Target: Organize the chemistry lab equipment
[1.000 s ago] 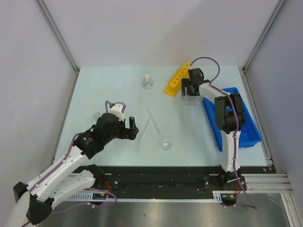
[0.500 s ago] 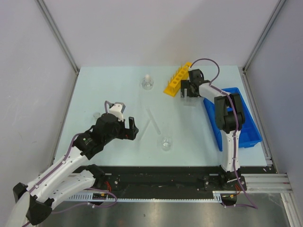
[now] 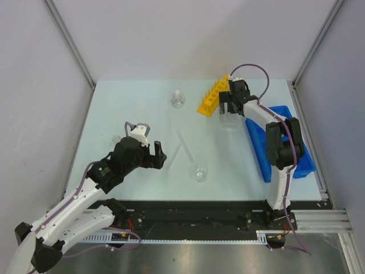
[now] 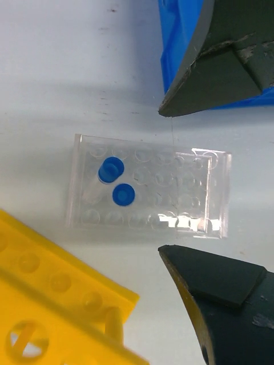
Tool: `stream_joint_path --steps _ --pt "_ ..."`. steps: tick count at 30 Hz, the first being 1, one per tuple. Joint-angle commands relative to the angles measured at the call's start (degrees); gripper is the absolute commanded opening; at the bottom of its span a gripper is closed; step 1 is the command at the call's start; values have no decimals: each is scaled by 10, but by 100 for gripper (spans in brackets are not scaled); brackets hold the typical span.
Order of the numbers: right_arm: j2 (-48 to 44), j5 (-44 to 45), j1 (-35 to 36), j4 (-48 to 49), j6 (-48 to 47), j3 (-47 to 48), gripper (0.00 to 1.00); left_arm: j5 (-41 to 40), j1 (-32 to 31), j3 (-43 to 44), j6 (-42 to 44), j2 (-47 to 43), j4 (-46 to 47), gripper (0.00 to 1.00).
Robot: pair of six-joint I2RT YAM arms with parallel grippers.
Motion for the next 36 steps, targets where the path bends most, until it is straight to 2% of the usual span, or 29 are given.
stream_joint_path --steps 1,7,11,12,15,16,18,19,21,24,28,36 --pt "-68 34 24 24 -31 -17 100 0 4 2 -3 -17 5 100" --pt "-173 71 54 47 -82 -59 100 9 6 3 -5 -16 12 100" --pt "-240 58 67 30 -136 -60 100 37 18 -2 -13 3 29 100" --pt "-270 -6 66 15 -168 -58 100 45 27 -2 -18 9 37 100" --pt "-311 -118 45 -46 -190 -58 100 91 45 -5 -31 32 58 100" --pt "-331 -240 26 -88 -226 -58 100 100 50 -4 -35 39 62 100" --pt "-342 -366 2 -132 -259 -61 100 129 59 -4 -48 59 79 100" --pt "-345 -471 -6 -166 -285 -63 100 137 60 -3 -51 68 82 100" --pt "-349 -545 -14 -182 -300 -83 100 154 61 1 -61 94 93 100" --pt "-364 -582 -14 -179 -321 -127 100 163 61 8 -69 134 100 100" --pt "-381 -595 -16 -164 -322 -158 100 137 61 29 -58 200 82 99" --pt "-393 -613 -29 -138 -309 -184 100 107 53 86 -14 351 52 85"
